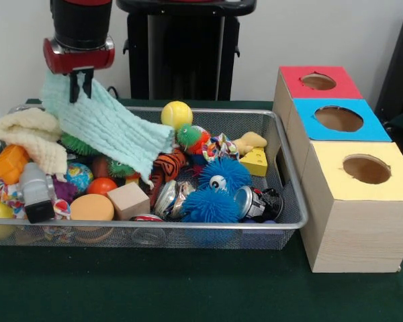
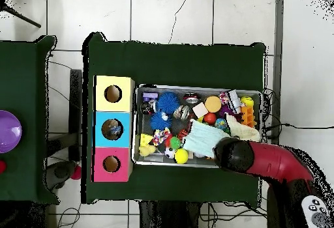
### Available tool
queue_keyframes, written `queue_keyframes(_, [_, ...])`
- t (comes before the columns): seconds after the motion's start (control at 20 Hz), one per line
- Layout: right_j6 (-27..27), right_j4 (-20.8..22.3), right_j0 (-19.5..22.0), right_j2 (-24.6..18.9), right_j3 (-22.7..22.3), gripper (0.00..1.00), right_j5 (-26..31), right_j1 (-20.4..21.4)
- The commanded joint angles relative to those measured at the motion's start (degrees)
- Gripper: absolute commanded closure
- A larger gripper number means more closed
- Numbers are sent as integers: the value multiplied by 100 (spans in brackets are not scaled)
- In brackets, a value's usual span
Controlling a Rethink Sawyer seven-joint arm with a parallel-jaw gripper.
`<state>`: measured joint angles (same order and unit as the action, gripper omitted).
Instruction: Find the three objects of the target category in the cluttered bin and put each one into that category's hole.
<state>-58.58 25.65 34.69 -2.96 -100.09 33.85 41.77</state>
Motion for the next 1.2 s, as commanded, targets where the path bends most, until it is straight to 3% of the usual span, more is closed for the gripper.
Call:
queue_keyframes(0.05, [799,363,310,-224,520,100,862,315])
queue_keyframes(0.4, [1149,434,624,-487,601,100,1232,498])
queue_keyframes(0.9, [996,477,719,-613,593,100,1179,448])
queue_keyframes(1.2, [70,-504,770,-664,302,100,1733,395])
